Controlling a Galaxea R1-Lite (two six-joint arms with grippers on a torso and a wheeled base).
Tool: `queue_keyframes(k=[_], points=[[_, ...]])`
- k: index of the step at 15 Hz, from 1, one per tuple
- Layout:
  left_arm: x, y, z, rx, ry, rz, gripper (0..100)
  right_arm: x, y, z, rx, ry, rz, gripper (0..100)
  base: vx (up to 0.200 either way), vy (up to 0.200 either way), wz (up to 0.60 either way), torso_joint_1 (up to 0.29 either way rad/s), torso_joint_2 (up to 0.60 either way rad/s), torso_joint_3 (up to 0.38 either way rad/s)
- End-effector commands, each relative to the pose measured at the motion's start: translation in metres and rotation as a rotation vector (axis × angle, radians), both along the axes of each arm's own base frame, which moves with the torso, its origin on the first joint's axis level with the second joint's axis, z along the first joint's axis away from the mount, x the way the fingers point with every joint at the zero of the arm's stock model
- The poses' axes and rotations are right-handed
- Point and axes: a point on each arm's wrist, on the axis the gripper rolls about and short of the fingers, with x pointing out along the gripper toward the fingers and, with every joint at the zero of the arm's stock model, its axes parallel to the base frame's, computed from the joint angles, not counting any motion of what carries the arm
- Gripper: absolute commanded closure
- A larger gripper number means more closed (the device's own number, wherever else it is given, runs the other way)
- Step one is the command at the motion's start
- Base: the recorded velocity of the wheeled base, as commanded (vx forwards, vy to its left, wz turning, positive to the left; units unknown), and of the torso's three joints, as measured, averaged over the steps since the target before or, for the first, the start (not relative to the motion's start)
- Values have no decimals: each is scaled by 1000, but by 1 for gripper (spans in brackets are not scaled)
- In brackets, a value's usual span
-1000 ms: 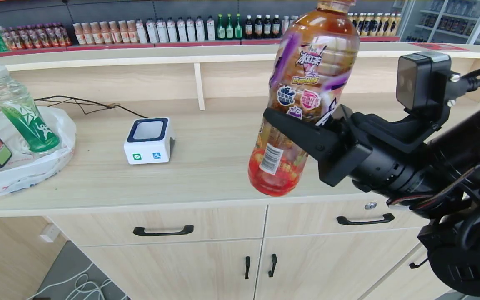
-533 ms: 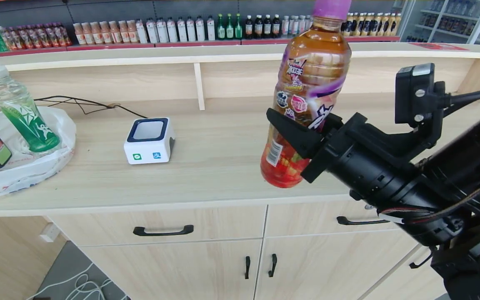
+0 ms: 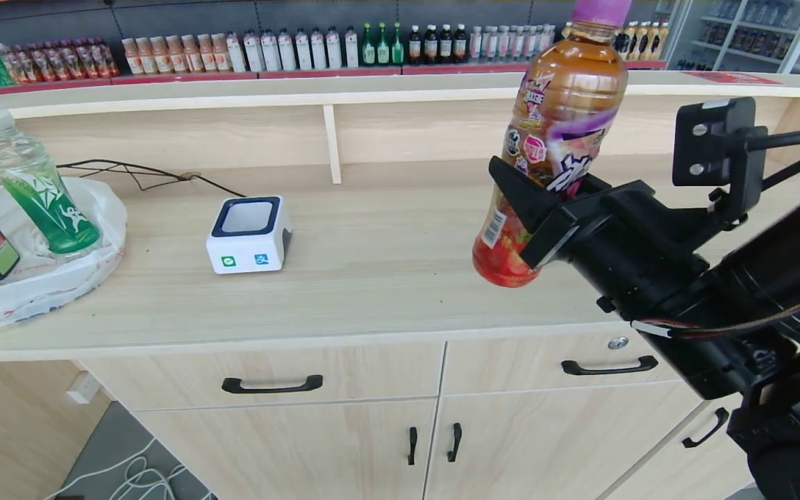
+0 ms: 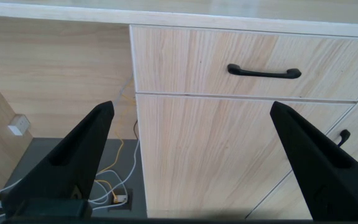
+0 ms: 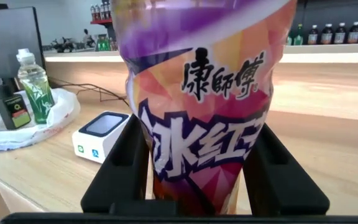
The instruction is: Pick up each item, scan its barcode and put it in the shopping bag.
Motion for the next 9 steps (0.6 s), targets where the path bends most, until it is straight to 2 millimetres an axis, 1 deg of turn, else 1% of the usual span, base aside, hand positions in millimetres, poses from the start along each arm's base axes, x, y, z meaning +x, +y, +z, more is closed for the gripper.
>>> queue_keyframes(k=[1,2,4,5,6,7,9], points=[[0,0,0,1,0,0,0,1,-1,-2,5,12,-28,100,0,0,0,0,0,0],[0,0,0,1,0,0,0,1,-3,-2,23,25,-74,100,0,0,0,0,0,0],[0,0,0,0,0,0,0,1,-4,-1,43,30,-102,100,0,0,0,0,0,0],[0,0,0,-2,0,0,0,3,-8,0,64,25,-113,100,0,0,0,0,0,0],[0,0,0,0,0,0,0,6,-14,0,103,33,-114,100,0,0,0,0,0,0],[0,0,0,0,0,0,0,6,-16,0,140,42,-99,100,0,0,0,0,0,0],[0,0,0,0,0,0,0,6,-22,-4,157,57,-103,100,0,0,0,0,0,0]])
